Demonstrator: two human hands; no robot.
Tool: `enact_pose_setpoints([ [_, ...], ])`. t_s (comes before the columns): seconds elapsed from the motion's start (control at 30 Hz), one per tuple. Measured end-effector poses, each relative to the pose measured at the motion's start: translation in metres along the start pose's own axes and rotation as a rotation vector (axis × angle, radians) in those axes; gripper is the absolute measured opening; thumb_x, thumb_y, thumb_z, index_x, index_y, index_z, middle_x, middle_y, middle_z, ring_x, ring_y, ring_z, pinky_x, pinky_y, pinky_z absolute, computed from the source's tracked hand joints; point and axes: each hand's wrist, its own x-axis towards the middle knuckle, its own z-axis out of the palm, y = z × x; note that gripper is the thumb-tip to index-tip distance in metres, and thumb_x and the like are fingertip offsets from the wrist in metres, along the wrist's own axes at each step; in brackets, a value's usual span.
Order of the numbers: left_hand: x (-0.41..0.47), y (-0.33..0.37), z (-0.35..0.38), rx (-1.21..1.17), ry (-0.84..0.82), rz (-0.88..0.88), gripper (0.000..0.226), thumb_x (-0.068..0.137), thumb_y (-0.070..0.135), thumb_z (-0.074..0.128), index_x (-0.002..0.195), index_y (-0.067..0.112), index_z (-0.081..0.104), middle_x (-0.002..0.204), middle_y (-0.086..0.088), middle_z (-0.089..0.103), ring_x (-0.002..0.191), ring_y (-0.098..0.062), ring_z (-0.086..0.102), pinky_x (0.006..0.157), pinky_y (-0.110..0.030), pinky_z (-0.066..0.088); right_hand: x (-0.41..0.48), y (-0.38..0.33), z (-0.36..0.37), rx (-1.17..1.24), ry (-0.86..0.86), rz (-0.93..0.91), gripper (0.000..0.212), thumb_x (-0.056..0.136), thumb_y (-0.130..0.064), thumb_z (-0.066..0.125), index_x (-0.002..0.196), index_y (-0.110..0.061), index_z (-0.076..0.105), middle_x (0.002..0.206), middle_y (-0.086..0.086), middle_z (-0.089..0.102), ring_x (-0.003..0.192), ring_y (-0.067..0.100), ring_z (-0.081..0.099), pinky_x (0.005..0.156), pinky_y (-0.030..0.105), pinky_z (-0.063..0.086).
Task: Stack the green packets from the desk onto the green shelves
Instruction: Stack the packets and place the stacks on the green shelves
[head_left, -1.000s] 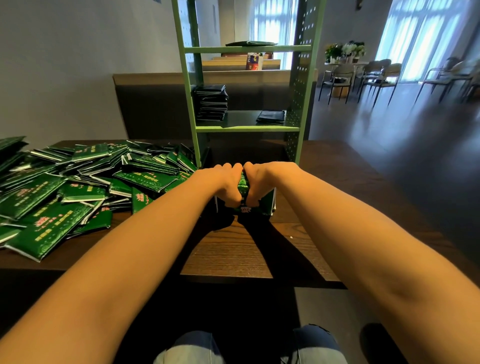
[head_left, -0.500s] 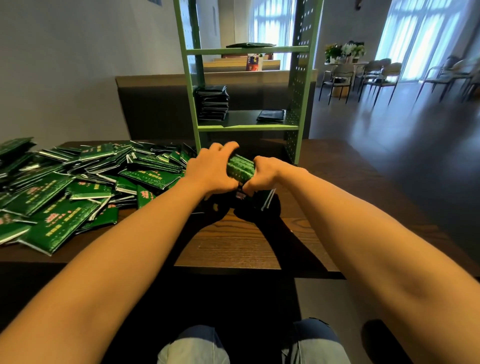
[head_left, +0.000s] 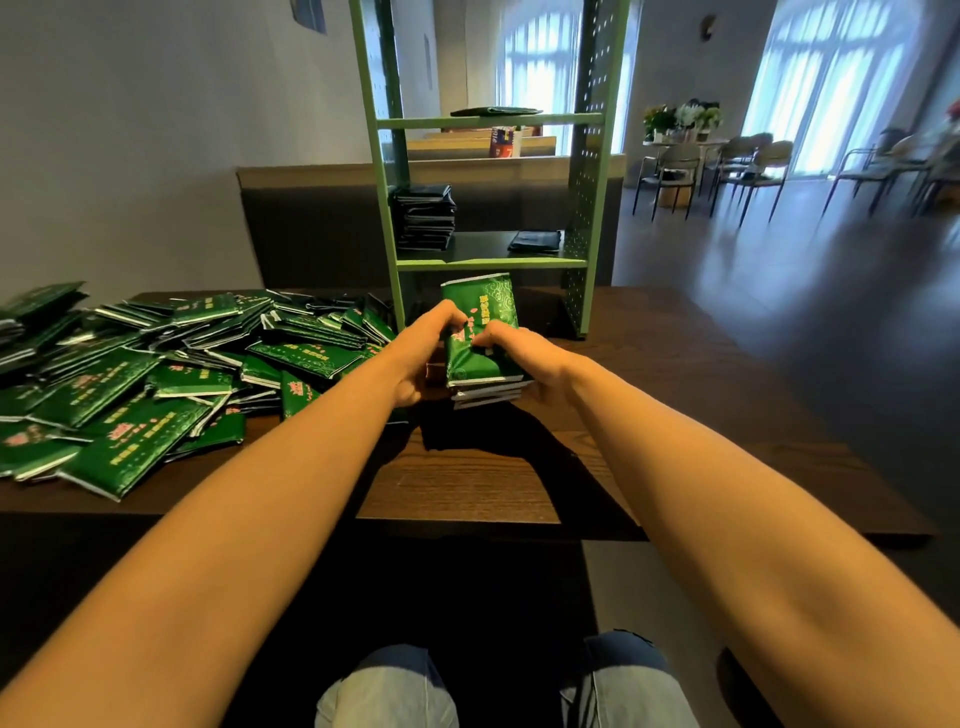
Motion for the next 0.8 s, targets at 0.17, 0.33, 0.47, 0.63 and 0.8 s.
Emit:
enact_pose_setpoints([
  [0.17, 0.011, 0.014, 0.006, 0.057, 0.095, -0.017, 0.047, 0.056, 0.052, 0.065, 0.089, 0.02, 0.064, 0.108, -0.009, 0.064, 0.092, -0.025, 0.058, 0.076, -0.036, 0.044, 0.0, -0.011, -0.007, 0.123, 0.054, -0.015, 0.026, 0.1, -0.032, 0.048, 0.107, -0.012, 0.063, 0.087, 0.007, 0.071, 0.076, 0.02, 0.067, 0.068, 0.028, 0.052],
  [0.33, 0.026, 0.048, 0.022, 0.069, 0.21, 0.088, 0.068, 0.046, 0.059, 0.065, 0.097, 0.014, 0.071, 0.095, -0.007, 0.069, 0.085, -0.025, 0.063, 0.072, -0.036, 0.047, 0.011, -0.039, -0.024, 0.117, 0.218, -0.076, 0.031, 0.094, -0.037, 0.061, 0.11, -0.01, 0.066, 0.101, 0.014, 0.07, 0.091, 0.03, 0.068, 0.081, 0.042, 0.055],
  [0.47, 0.05, 0.074, 0.032, 0.077, 0.279, 0.271, 0.063, 0.051, 0.056, 0.059, 0.096, 0.011, 0.061, 0.086, -0.007, 0.054, 0.08, -0.023, 0.05, 0.069, -0.039, 0.037, 0.031, -0.064, -0.044, 0.134, 0.289, -0.132, 0.04, 0.095, -0.039, 0.064, 0.123, -0.011, 0.064, 0.115, 0.013, 0.071, 0.099, 0.027, 0.069, 0.083, 0.041, 0.057],
  [0.63, 0.092, 0.093, 0.039, 0.092, 0.316, 0.354, 0.042, 0.091, 0.033, 0.061, 0.127, 0.017, 0.051, 0.117, -0.005, 0.058, 0.105, -0.022, 0.058, 0.091, -0.041, 0.05, 0.052, -0.096, -0.066, 0.057, 0.357, -0.09, 0.064, 0.091, -0.046, 0.069, 0.141, -0.014, 0.047, 0.119, 0.015, 0.069, 0.096, 0.027, 0.072, 0.056, 0.032, 0.059],
  [0.8, 0.124, 0.124, 0.043, 0.197, 0.309, 0.375, 0.039, 0.095, 0.032, 0.06, 0.128, 0.012, 0.055, 0.121, -0.008, 0.06, 0.106, -0.024, 0.06, 0.095, -0.042, 0.052, 0.079, -0.125, -0.09, 0.029, 0.402, -0.069, 0.066, 0.089, -0.047, 0.073, 0.139, -0.012, 0.048, 0.117, 0.017, 0.07, 0.098, 0.033, 0.073, 0.07, 0.046, 0.065],
])
